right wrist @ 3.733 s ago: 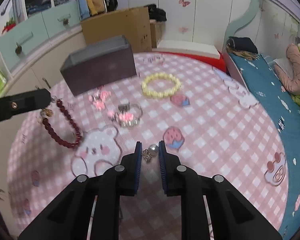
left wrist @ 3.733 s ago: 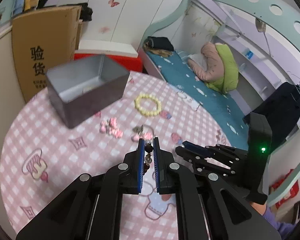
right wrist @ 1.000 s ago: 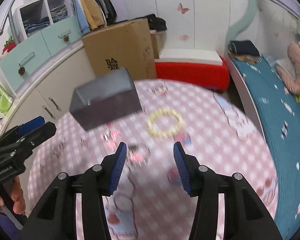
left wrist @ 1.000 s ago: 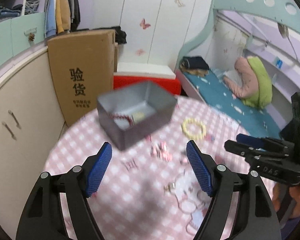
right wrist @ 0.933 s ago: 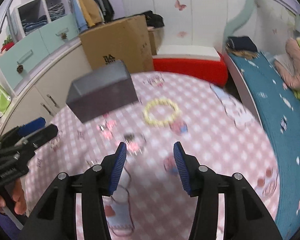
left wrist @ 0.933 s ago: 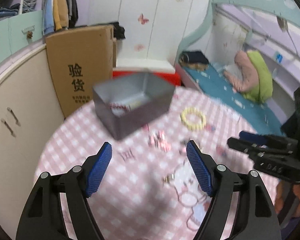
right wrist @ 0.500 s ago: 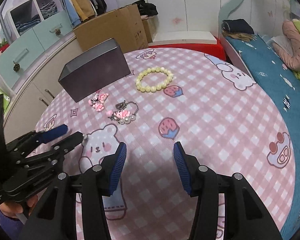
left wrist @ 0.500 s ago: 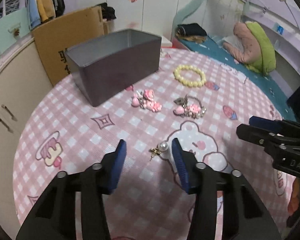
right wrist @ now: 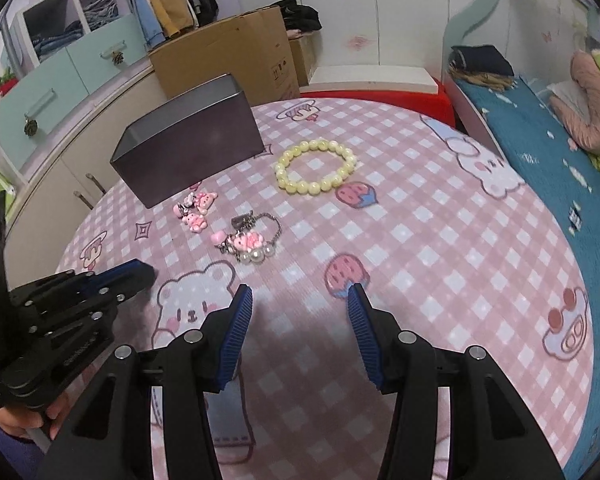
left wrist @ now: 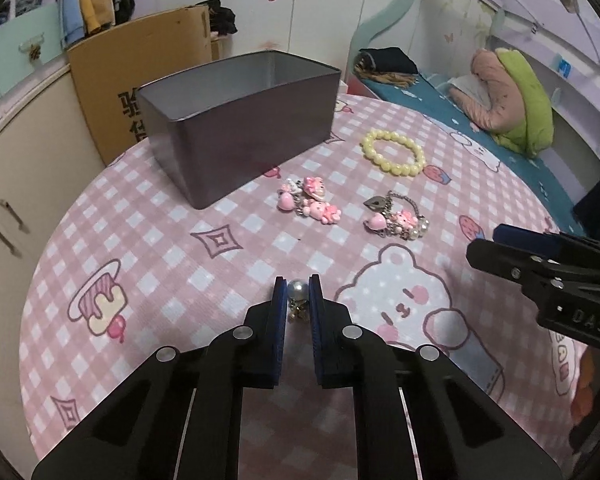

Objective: Organize jewelry
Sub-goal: 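Grasp the second pearl earring with the left gripper, then grasp the pale yellow bead bracelet with the right gripper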

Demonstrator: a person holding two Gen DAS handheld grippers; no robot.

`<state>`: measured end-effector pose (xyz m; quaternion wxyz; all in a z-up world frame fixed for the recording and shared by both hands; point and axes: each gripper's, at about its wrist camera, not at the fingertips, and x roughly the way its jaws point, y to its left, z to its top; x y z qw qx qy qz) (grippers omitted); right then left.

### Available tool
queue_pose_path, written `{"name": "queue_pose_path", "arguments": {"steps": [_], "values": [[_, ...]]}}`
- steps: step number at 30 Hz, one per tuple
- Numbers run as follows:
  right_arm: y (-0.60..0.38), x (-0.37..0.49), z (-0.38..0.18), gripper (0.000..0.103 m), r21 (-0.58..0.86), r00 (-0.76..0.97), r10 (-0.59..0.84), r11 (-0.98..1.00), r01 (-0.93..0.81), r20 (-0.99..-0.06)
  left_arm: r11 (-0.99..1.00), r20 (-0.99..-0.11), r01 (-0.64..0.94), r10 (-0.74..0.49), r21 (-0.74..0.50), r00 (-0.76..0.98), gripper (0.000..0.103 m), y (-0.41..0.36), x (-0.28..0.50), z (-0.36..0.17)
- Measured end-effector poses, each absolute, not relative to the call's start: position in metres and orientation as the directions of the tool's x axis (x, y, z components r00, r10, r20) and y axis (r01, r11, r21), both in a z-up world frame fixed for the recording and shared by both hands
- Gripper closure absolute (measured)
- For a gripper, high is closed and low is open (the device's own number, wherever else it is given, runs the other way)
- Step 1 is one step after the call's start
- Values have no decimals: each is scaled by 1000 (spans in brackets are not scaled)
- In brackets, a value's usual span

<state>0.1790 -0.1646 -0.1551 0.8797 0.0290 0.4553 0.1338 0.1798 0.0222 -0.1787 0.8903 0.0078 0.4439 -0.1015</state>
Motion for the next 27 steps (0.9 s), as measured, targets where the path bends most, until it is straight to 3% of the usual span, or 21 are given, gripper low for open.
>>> {"name": "queue_pose_path", "arguments": {"steps": [11, 16, 22, 24, 27], "values": [[-162, 230, -150, 54, 148, 593, 222, 974, -171, -774, 986, -756, 125, -165, -111, 633, 91, 54, 190, -154], [-141, 256, -152, 55, 117, 571, 234, 965, -234, -787, 988, -750, 91, -154, -125, 643, 91, 71, 200, -148], [-112, 283, -160, 69, 65, 528, 229, 948, -310, -818, 985, -746, 87, -168, -147, 645, 91, 82, 207, -144], [-107, 286, -163, 80, 57, 512, 227, 944, -326, -828, 984, -743, 93, -176, -153, 646, 91, 81, 209, -142], [-102, 288, -165, 84, 32, 508, 208, 942, -333, -836, 982, -742, 101, -189, -162, 644, 91, 79, 213, -141]]}}
